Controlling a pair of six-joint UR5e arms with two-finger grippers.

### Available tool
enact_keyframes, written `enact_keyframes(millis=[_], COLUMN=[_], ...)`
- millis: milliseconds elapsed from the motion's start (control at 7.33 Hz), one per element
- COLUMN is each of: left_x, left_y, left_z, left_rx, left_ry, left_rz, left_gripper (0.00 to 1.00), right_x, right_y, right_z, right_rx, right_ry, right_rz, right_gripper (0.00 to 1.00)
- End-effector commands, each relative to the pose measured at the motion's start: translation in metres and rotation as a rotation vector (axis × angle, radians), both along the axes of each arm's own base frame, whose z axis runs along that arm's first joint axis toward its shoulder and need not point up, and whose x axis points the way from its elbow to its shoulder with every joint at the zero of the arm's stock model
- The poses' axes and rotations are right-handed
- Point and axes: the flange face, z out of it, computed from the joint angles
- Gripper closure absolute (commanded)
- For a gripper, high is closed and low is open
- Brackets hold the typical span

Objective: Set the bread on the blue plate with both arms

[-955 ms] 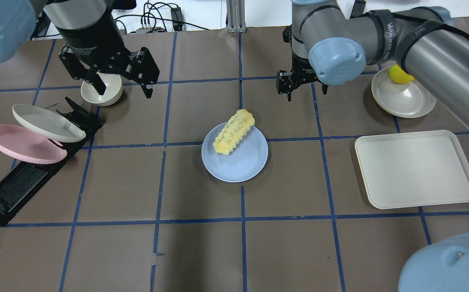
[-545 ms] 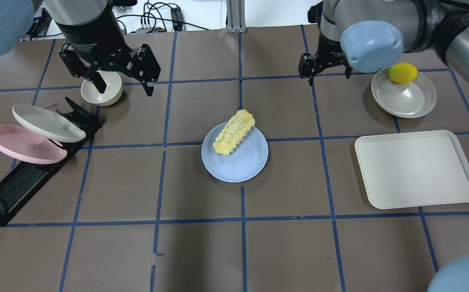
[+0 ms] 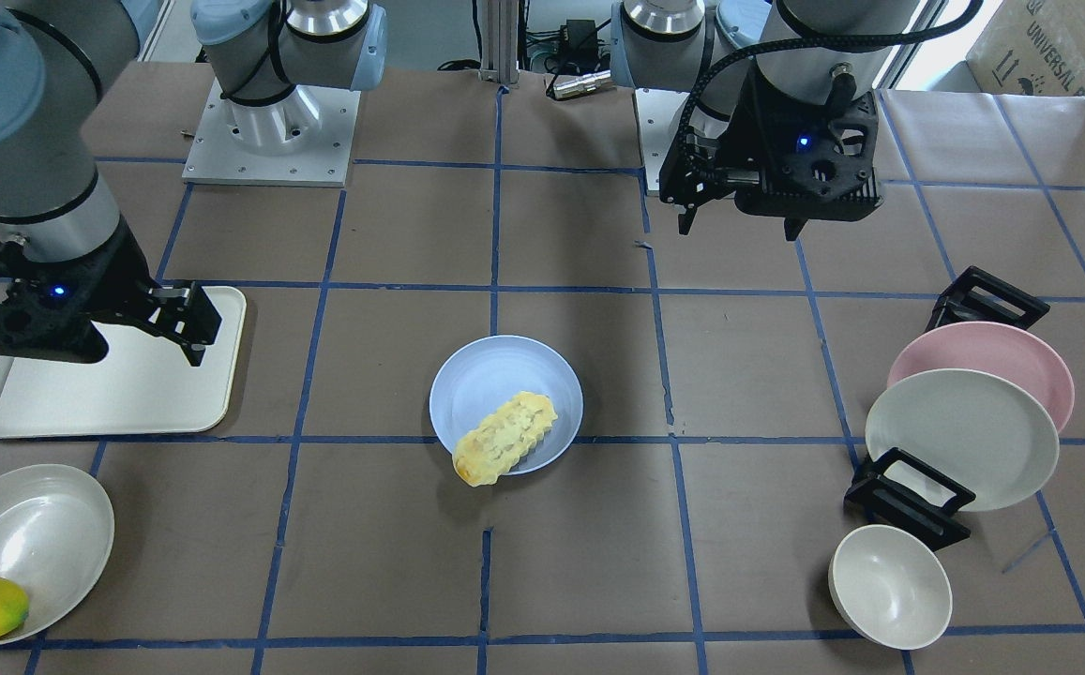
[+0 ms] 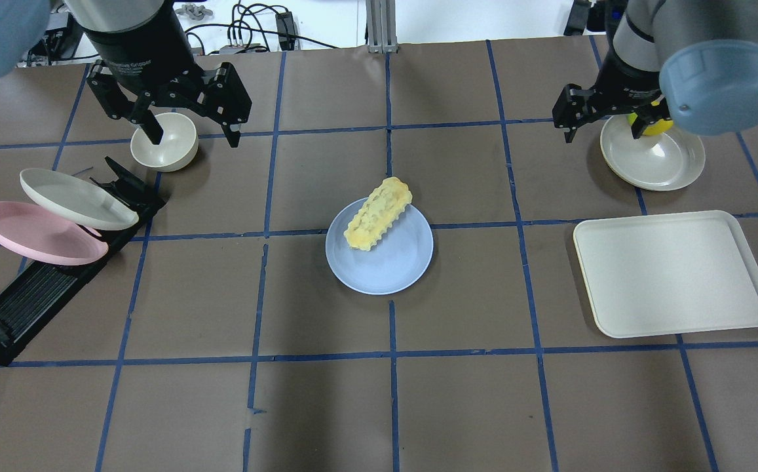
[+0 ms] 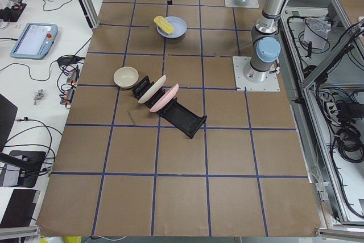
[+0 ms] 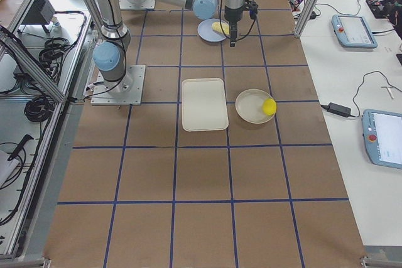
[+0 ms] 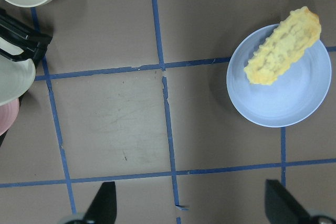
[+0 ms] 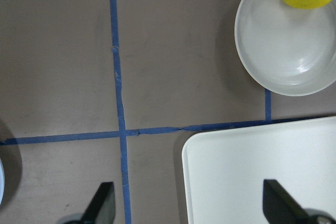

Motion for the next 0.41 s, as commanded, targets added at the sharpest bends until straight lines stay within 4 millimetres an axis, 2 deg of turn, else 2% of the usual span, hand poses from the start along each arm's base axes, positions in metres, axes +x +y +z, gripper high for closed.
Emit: enact_keyframes(millis=[0, 273], left_x=[-0.002, -0.001], left_y=[0.007, 0.004], left_z=[0.003, 0.006], left_rx=[-0.005, -0.011], left_ry=[0.009, 0.003], left_rz=[0.006, 0.004], left_gripper=[0.00, 0.00], right_x=[-0.015, -0.013], right_y=[-0.007, -0.017], right_z=[0.034, 0.038], right_rx=[-0.069, -0.071], right_ry=[-0.025, -0.025], right_rz=[-0.040, -0.037], right_gripper=[0.00, 0.00])
